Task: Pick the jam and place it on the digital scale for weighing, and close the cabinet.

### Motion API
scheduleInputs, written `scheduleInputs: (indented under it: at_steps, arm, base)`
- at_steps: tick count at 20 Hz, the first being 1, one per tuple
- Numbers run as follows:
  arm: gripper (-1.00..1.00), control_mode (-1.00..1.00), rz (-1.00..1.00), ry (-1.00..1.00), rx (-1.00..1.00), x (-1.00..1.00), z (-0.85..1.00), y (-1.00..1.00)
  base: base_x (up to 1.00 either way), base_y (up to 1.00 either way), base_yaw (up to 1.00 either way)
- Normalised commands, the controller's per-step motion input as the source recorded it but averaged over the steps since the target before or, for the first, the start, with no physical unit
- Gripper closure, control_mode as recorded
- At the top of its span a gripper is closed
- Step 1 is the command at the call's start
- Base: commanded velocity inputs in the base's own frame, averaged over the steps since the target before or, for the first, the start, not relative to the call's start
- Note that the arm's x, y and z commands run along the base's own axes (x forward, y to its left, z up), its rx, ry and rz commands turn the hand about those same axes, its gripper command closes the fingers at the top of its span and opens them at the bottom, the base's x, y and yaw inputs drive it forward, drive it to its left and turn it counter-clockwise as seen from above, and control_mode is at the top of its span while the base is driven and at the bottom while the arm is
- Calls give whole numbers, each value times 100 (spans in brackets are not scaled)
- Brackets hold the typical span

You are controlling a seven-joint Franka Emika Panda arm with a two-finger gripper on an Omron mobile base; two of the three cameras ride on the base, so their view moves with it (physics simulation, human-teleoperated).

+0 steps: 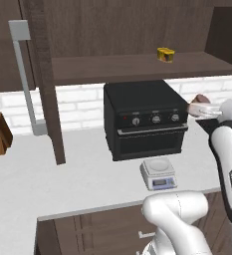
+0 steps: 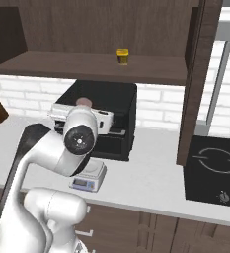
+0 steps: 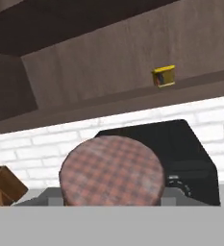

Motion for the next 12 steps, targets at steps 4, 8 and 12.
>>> scheduleInputs:
  at_steps: [4,8,12]
  arm:
    - [100,-100,50,5,0,17,-75,4]
    - [100,-100,46,5,-8,22,-57,14]
    - [100,-100,31,1,-19,30,-65,28]
  base:
    - [0,0,0]
    - [0,0,0]
    - [0,0,0]
